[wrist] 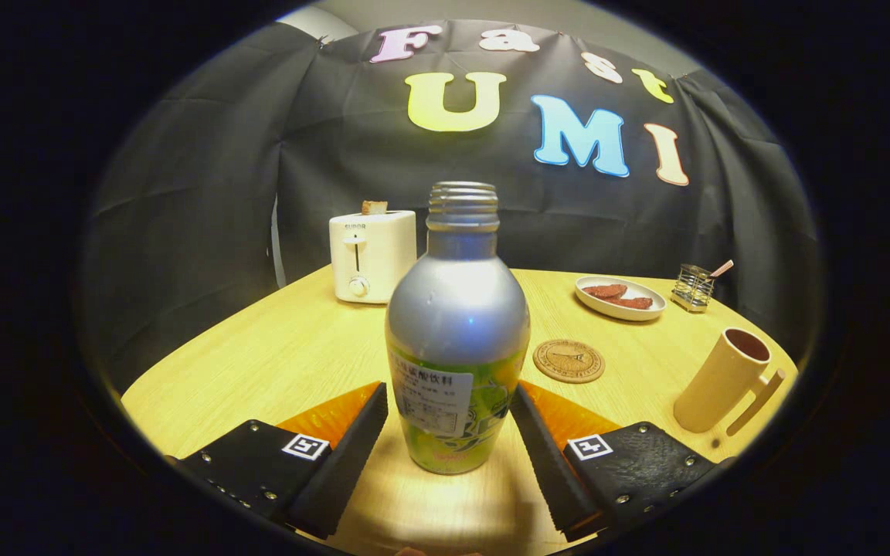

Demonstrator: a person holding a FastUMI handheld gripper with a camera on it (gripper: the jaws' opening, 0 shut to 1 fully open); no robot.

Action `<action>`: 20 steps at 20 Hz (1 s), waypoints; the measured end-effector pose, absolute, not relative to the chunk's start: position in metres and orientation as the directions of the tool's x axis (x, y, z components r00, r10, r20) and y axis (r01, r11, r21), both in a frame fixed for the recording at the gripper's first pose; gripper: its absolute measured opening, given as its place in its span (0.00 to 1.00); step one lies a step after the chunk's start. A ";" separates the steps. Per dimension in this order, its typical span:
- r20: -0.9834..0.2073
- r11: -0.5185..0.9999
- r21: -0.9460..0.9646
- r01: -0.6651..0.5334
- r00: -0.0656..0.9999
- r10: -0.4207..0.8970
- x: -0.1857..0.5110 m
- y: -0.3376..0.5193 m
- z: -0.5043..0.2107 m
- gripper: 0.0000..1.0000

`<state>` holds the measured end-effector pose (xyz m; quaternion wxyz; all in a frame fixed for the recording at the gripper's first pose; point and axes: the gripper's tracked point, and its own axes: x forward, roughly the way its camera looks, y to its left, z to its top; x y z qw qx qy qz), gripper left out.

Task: Take the bottle from table, then pour the juice into the cup, finally place the bottle on the coaster

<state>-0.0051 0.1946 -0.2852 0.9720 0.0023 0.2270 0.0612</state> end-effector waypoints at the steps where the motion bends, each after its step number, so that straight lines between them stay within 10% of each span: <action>1: -0.444 0.993 0.030 -0.116 0.888 0.117 -0.004 0.195 -0.286 0.97; 4: -0.461 0.991 0.042 -0.126 0.878 0.132 -0.005 0.196 -0.288 0.81; 20: -0.413 0.971 0.214 -0.101 0.892 0.184 0.016 0.176 -0.220 0.74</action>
